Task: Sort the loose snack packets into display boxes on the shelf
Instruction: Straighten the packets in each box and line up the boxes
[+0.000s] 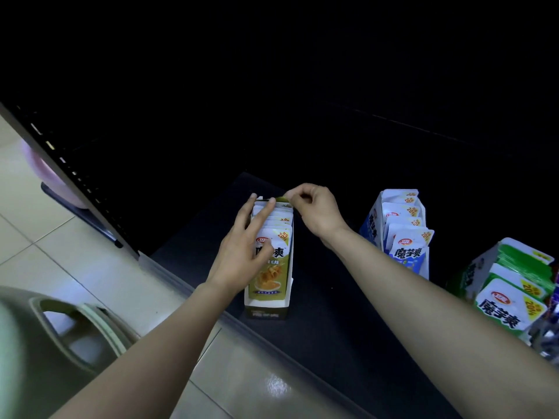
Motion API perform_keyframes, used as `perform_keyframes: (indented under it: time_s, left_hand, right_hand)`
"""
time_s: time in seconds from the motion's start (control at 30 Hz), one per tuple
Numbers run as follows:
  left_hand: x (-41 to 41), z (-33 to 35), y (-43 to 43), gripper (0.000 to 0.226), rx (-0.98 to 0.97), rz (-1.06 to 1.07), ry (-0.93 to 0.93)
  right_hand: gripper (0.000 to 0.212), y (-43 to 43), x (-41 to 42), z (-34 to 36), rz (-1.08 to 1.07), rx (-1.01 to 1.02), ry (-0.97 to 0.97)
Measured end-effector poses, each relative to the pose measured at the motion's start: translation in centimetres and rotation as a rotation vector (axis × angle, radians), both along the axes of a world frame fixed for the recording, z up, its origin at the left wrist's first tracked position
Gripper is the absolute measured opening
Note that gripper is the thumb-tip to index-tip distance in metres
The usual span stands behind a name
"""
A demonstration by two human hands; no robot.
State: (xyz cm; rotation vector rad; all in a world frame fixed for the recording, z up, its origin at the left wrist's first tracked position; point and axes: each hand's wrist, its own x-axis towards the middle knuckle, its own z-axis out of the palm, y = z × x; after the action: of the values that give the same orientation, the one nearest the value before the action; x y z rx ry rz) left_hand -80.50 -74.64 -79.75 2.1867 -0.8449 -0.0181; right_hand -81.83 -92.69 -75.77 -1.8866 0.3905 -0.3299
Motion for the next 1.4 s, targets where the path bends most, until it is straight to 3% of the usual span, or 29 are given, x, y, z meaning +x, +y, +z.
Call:
perform_keyframes:
  time_s: [0.13, 0.37, 0.53, 0.7, 0.8, 0.93, 1.0, 1.07, 1.13, 1.2, 1.3, 1.4]
  left_hand:
    - [-0.2, -0.1, -0.1, 0.066, 0.012, 0.016, 0.002]
    - [-0.5, 0.8, -0.8, 0.067, 0.053, 0.083, -0.008]
    - [-0.9, 1.4, -1.0, 0.067, 0.075, 0.1, -0.013]
    - [-0.9, 1.7, -1.4, 0.068, 0.076, 0.146, 0.024]
    - [-0.9, 1.9, -1.7, 0.065, 0.04, 0.191, -0.001]
    - [-1.7, 3.8, -3.5, 0.06, -0.085, 0.243, 0.013]
    - [-1.8, 4.9, -4.3, 0.049, -0.264, 0.259, 0.065]
    - [-2.1, 6.2, -4.5, 0.029, -0.55, 0.228, 0.176]
    - [-2.1, 7.2, -3.9, 0.01, -0.72, 0.174, 0.26]
    - [-1.9, 7.1, -2.7, 0.004, -0.735, 0.13, 0.281]
    - [-1.2, 6.1, -0.6, 0.007, -0.66, 0.06, 0.277]
    - [-0.9, 5.9, 0.4, 0.004, -0.595, 0.038, 0.226]
  right_hand:
    - [0.023, 0.1, 0.4, 0.6, -0.026, 0.023, -0.123]
    - [0.015, 0.1, -0.8, 2.3, -0.059, -0.051, -0.323]
    - [0.017, -0.4, -1.5, 3.8, -0.097, 0.064, -0.399]
    - [0.019, -1.8, -2.7, 5.8, -0.199, 0.349, -0.511]
    - [0.017, -2.9, -3.8, 6.6, -0.255, 0.633, -0.515]
    - [0.017, -3.3, -5.2, 5.6, -0.307, 1.152, -0.341]
    - [0.021, -2.8, -5.9, 4.8, -0.281, 1.216, -0.211]
    - [0.023, -2.5, -6.7, 4.1, -0.222, 1.077, -0.057]
    - [0.02, -2.4, -7.4, 3.4, -0.139, 0.8, 0.064]
    - [0.019, -2.3, -7.8, 3.0, -0.034, 0.53, 0.068]
    - [0.034, -1.7, -8.0, 2.9, 0.129, 0.313, -0.006]
    - [0.015, -0.1, -7.9, 2.0, 0.276, 0.09, 0.02]
